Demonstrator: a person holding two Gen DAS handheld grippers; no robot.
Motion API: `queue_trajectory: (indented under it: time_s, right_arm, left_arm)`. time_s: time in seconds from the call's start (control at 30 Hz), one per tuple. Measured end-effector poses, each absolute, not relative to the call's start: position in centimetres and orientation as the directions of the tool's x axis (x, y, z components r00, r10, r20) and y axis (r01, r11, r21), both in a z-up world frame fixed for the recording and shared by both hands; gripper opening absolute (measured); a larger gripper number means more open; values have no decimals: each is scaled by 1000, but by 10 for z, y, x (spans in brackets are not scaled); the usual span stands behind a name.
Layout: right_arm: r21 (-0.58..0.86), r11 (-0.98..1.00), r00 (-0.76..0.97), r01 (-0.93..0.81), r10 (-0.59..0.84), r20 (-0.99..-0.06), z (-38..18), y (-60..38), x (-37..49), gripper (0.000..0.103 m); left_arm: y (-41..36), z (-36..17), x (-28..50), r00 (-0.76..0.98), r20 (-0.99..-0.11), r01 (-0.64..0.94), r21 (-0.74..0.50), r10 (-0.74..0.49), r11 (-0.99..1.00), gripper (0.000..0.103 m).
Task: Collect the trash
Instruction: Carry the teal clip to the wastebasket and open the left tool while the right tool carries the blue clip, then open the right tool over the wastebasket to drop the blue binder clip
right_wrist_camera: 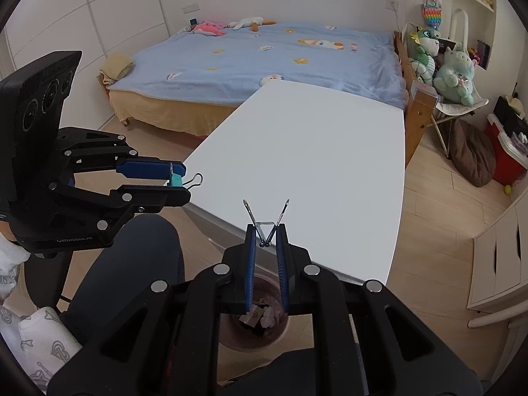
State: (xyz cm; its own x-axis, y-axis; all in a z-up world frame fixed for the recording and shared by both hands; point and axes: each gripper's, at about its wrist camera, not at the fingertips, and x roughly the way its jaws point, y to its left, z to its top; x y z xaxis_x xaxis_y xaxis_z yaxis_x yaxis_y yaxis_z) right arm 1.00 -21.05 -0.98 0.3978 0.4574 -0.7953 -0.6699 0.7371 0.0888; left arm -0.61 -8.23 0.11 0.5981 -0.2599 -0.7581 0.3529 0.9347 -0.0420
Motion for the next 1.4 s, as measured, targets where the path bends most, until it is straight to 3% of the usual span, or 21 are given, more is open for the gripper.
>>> queue_trajectory:
  time_s: [0.67,0.7,0.77,0.8,0.83,0.87,1.03,1.4]
  right_arm:
    - [113,734,381,-670,470,-797,-15,-221,-33,12]
    - [114,735,381,-669,470,-796,-15,-221,-34,12]
    - [117,736,379,-667,471,-797,-16,-222,-34,12]
    - [120,736,379,-667,472,-796,-16,-223,-33,12]
    - [120,736,379,-666,472,-796,-16,-223,-34,12]
    - [120,737,380,-665,473,-795,-16,-223,-34,12]
    - [125,739,379,-662,474,-795,-17,-224,-35,12]
    - [134,739,378,-660,480,-792,-19,-226,-38,12]
  left_arm:
    - [-94,-22,-50,542,-782,368,-109,-309,923,25]
    - [-94,-22,-50,543,-781,367,-108,-307,924,27]
    - [-95,-24,-51,543,-784,363,-104,-301,926,42]
    - [-95,-25,-54,551,-781,358,-97,-294,929,67]
    - [-95,-25,-55,560,-775,355,-95,-293,930,83]
    - [-94,-25,-56,562,-772,352,-102,-297,930,88]
    - [-86,-26,-54,578,-772,303,-96,-263,948,95]
    - [-78,-16,-56,620,-742,275,-97,-254,956,95]
